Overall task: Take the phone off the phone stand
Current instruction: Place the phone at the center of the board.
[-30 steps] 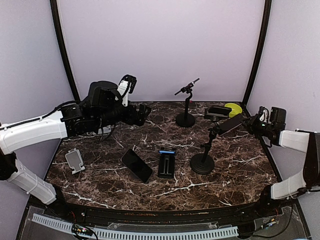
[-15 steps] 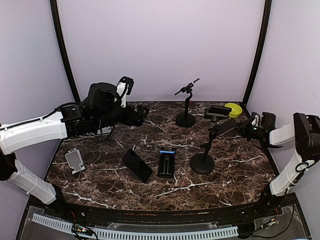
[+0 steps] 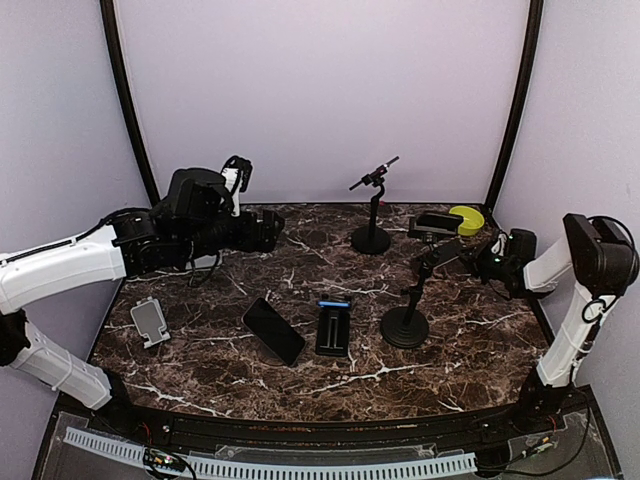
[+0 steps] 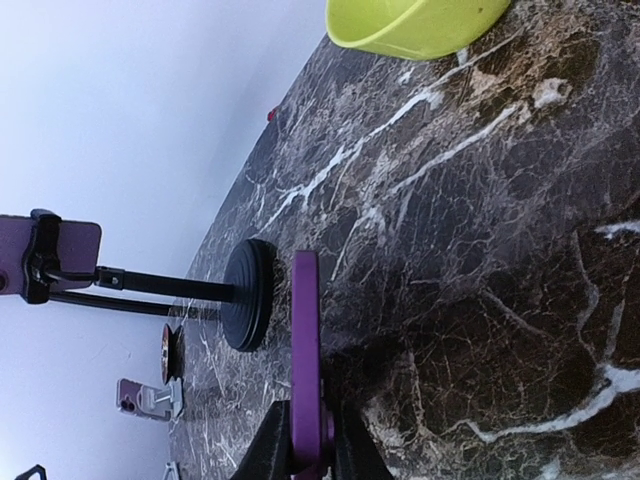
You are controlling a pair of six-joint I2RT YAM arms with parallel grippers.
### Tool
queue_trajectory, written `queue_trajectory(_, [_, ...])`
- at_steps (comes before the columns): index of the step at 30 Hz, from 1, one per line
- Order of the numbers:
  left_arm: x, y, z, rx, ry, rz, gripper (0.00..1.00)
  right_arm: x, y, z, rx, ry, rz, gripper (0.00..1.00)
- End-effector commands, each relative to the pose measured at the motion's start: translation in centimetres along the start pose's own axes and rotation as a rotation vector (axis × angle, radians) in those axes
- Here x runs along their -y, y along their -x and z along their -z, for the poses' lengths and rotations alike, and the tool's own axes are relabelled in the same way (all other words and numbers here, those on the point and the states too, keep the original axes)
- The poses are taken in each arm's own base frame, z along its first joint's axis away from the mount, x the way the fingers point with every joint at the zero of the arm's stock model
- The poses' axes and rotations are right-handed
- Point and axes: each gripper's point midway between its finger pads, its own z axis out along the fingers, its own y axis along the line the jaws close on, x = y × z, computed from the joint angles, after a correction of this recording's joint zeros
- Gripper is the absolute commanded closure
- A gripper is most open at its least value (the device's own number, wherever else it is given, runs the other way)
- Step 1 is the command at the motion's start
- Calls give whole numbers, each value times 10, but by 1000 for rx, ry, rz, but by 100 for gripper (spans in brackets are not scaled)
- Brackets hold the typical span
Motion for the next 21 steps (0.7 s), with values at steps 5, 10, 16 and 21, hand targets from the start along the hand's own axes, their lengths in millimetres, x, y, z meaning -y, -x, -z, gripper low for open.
queue_trajectory(5, [-68, -26, 13, -60, 156, 208, 1, 7, 9, -10, 38, -43, 20, 81])
queue_trajectory(10, [-91, -28, 21, -36, 155, 292, 1, 19, 6, -12, 13, -97, 11, 66])
queue_trajectory(16, [-125, -45, 29, -87, 302, 325, 1, 30, -1, -12, -24, -171, 13, 42])
queue_trajectory(21, [-161, -66, 44, -144, 442, 402, 1, 40, -5, -5, -43, -261, 17, 21])
